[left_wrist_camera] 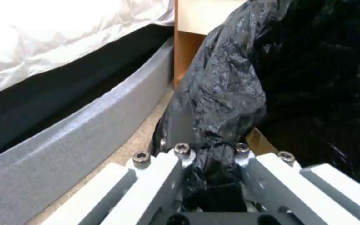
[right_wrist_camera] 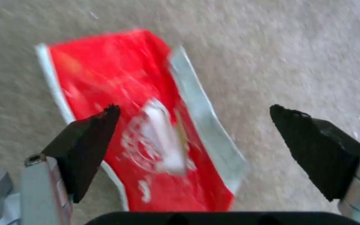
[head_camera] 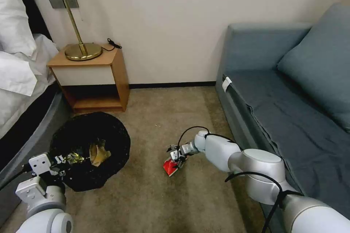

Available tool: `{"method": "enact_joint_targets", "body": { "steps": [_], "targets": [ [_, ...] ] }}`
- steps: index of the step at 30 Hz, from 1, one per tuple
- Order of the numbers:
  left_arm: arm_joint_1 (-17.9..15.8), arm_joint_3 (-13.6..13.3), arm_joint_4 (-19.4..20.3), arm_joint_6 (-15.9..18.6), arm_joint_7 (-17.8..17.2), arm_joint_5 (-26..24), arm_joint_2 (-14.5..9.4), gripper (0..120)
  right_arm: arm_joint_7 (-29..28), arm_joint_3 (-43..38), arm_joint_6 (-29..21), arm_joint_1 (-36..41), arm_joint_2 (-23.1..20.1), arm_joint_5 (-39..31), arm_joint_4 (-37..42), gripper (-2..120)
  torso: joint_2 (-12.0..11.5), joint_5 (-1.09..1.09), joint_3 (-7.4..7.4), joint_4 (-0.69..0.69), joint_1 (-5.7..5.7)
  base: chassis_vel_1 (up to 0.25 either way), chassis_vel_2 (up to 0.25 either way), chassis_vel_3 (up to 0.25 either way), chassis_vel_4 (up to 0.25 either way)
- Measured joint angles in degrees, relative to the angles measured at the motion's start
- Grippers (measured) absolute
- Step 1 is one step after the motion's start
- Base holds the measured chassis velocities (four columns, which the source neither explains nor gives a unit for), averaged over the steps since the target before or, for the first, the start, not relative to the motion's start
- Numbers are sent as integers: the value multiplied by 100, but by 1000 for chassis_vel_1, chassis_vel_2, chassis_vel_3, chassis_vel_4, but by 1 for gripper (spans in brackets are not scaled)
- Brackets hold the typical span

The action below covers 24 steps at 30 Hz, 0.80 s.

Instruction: Pick up the trash bin, then pick up the garbage on the floor and place it into the trash bin.

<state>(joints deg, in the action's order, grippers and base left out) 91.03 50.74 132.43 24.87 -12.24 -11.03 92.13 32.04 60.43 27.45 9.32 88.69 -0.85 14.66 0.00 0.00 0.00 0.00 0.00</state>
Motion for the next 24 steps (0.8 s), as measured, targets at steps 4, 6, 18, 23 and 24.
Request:
{"method": "enact_joint_targets", "body": {
  "steps": [4,6,18,23,24],
  "targets": [
    [27,-6,5,-20,-4,4,0,3,-250,-61,-277,38,38,23,-109,93,0,0,0,0,0,0,0,0,0],
    [35,-4,16,-21,-7,8,0,3,-251,-90,-371,52,66,3,-162,93,0,0,0,1,0,0,0,0,0],
    [36,-35,-12,-53,-13,45,0,3,-219,-96,-445,134,84,29,-211,93,0,0,0,0,0,0,0,0,0],
    [37,-42,-29,-63,-16,53,0,3,-190,-92,-457,171,82,54,-234,90,0,0,0,0,0,0,0,0,0],
    [37,-42,-29,-65,-16,54,0,3,-181,-92,-458,175,82,55,-235,88,0,0,0,0,0,0,0,0,0]
  ]
}}
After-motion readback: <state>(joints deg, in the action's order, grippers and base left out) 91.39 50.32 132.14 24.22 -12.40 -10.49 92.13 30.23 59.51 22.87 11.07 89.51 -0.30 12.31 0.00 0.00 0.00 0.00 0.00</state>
